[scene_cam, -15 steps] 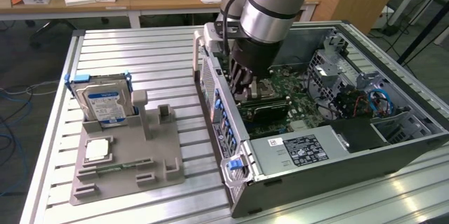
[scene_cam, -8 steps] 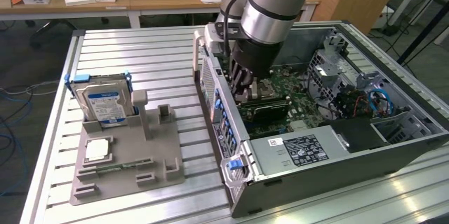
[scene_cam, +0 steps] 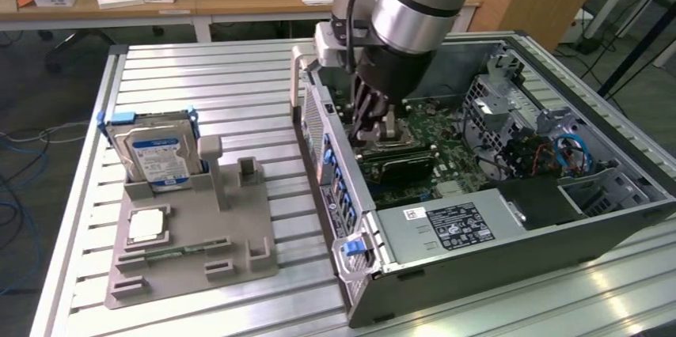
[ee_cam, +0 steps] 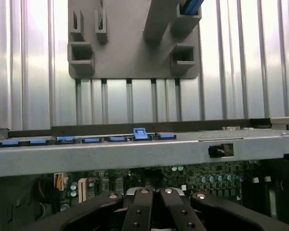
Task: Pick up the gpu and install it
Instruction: 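Press down on the gpu until it lock into place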
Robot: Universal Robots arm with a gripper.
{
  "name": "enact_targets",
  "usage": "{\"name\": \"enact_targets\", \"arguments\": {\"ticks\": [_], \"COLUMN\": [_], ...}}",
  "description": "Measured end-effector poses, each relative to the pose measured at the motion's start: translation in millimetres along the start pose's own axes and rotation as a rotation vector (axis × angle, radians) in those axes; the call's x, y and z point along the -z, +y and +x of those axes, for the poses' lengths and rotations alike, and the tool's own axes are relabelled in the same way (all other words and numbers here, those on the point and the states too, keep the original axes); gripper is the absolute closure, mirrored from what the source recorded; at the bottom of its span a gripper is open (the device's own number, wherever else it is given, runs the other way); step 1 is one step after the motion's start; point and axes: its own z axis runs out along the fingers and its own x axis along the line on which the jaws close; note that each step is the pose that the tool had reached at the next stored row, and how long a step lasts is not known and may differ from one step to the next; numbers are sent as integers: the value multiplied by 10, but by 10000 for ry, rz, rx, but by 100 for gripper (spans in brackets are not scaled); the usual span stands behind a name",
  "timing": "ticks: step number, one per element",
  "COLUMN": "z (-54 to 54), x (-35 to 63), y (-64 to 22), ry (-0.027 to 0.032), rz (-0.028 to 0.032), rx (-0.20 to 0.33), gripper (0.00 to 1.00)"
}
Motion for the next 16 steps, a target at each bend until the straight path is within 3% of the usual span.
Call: {"name": "enact_targets", "arguments": {"ticks": [9, 16], "z": [-25, -56], "x": [133, 365], "y": [-183, -266], "ry": [-705, -991], "rz": [-4, -29], "rx": [118, 192], "gripper": [89, 89]}}
